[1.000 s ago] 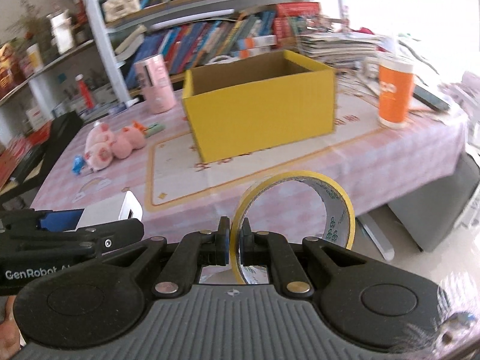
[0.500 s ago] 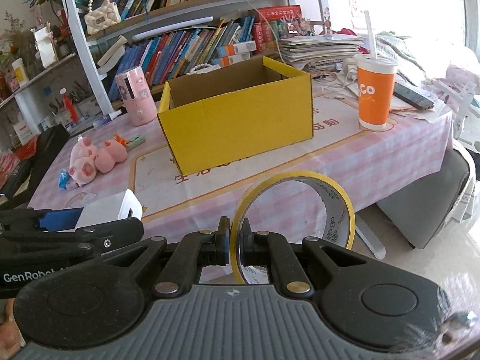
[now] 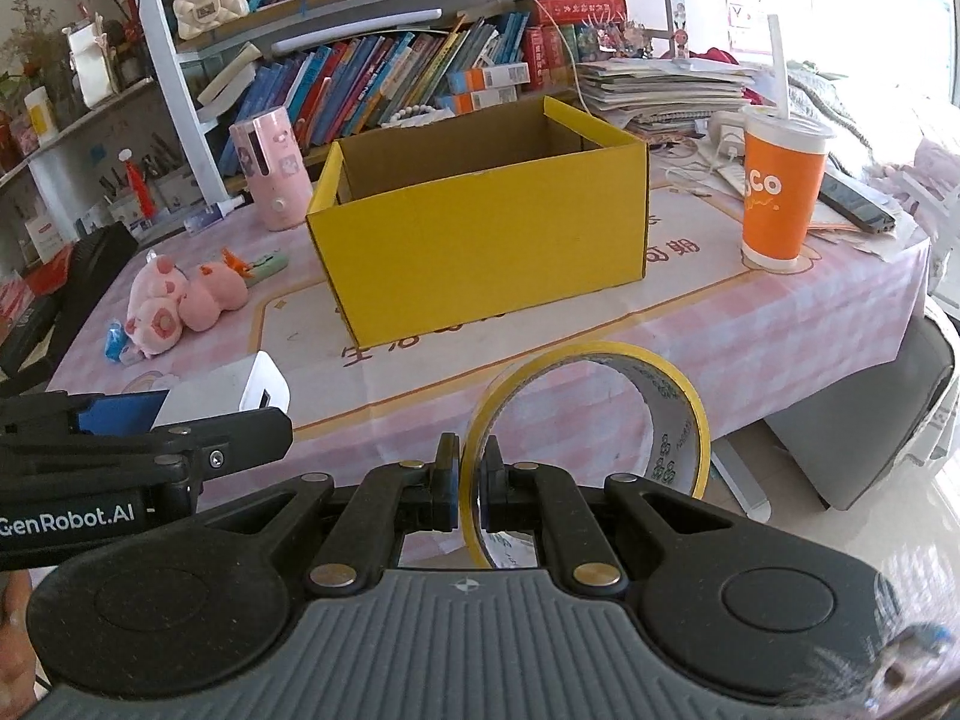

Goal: Organize objects
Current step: 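Lift the tape roll and charger and carry both toward the yellow box, then lower the tape roll and charger into the box and open both tools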

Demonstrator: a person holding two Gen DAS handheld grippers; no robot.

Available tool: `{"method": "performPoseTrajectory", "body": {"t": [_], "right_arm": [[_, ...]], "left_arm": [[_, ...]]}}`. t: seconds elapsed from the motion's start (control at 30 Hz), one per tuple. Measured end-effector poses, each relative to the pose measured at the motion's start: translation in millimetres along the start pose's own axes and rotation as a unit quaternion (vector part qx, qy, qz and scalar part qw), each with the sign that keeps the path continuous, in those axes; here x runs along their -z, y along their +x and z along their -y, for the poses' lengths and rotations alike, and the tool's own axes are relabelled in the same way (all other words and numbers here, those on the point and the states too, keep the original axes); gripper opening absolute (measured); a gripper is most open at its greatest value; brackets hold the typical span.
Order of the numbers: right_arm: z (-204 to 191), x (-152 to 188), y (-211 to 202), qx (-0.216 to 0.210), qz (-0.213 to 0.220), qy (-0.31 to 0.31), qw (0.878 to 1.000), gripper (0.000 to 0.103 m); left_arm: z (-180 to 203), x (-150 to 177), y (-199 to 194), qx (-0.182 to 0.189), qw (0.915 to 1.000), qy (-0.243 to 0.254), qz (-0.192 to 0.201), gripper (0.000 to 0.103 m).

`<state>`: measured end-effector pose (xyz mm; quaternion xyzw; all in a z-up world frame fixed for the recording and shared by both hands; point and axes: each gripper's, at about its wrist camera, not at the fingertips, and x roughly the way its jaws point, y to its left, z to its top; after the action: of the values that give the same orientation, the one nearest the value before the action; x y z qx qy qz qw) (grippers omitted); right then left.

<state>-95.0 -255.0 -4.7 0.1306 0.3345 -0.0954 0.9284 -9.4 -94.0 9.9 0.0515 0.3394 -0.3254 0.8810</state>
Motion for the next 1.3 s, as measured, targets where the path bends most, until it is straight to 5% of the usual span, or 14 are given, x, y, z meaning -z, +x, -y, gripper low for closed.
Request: {"method": "performPoseTrajectory", "body": {"t": [0.33,0.63,0.93,1.3], "right_arm": [[4,-39,6,-0.012,0.053,-0.024,0.998,0.006],[17,-123,23,-0.043,0.118,-0.048,0.991,0.006],[39,-197,76,-0.069,0.116,-0.082,0.987,0.006],[37,-245,171,-0.126,-0.005,-0.128,0.984,0.006]], "left_arm": [[9,-47,-2,-0.018,0.9954,0.042,0.084,0.070],[12,-110,26,-0.045,0.9886,0.046,0.136,0.070],[4,-146,89,-0.084,0.9908,0.007,0.106,0.070],[9,-153,165,-0.124,0.9918,0.032,0.006,0.070]]}}
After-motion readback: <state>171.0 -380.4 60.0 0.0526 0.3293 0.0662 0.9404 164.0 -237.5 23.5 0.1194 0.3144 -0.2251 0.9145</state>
